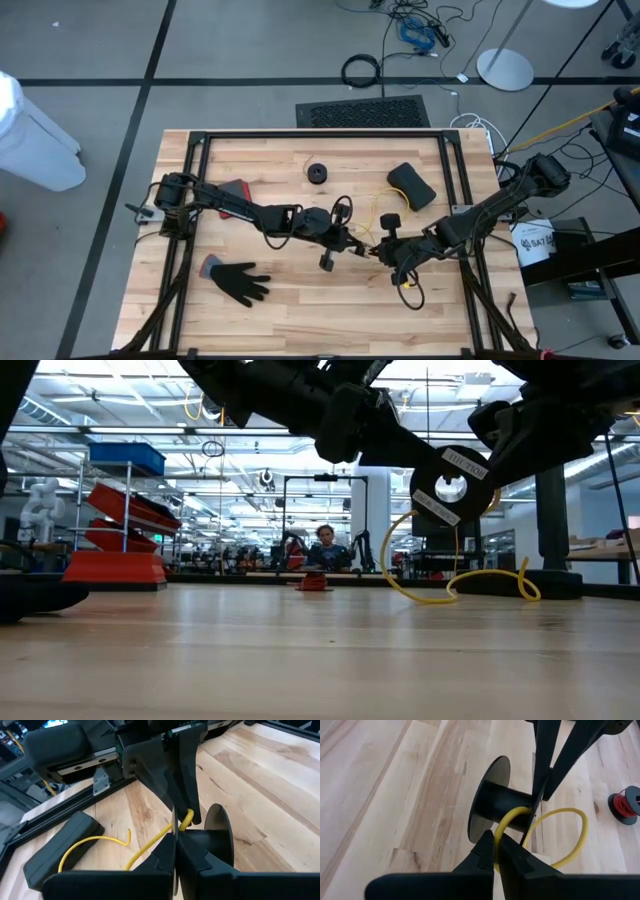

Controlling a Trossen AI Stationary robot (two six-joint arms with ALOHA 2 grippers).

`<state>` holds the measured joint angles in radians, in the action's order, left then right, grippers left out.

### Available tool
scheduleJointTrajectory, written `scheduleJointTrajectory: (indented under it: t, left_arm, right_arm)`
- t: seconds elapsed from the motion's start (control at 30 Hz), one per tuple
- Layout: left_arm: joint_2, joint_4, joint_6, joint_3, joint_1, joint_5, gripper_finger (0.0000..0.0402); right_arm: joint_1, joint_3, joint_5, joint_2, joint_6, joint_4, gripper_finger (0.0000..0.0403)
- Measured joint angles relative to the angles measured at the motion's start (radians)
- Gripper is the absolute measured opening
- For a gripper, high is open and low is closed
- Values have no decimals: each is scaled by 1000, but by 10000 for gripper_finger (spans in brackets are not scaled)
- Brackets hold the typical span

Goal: Coil cords
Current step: Coil the yellow wire into the spool

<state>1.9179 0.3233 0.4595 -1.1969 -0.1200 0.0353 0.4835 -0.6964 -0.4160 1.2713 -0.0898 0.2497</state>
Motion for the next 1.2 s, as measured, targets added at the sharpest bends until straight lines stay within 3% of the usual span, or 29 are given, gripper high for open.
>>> scheduleJointTrajectory:
  t: [0.17,0.5,0.7,0.97,1.2]
  left_arm:
    - [0,-2,11,0,0,-33,4]
    - [-12,14,20,0,12,-125,2]
    - [-59,56,18,0,28,-138,2]
    - [-148,90,-9,-1,40,-137,1]
    - [-242,113,-62,-1,40,-110,1]
  right_arm:
    - [0,0,-23,0,-8,2,1]
    - [35,0,-275,-5,-115,115,67]
    - [82,0,-487,-35,-183,151,96]
    - [146,0,-759,-110,-243,166,100]
    - [182,0,-921,-123,-299,165,100]
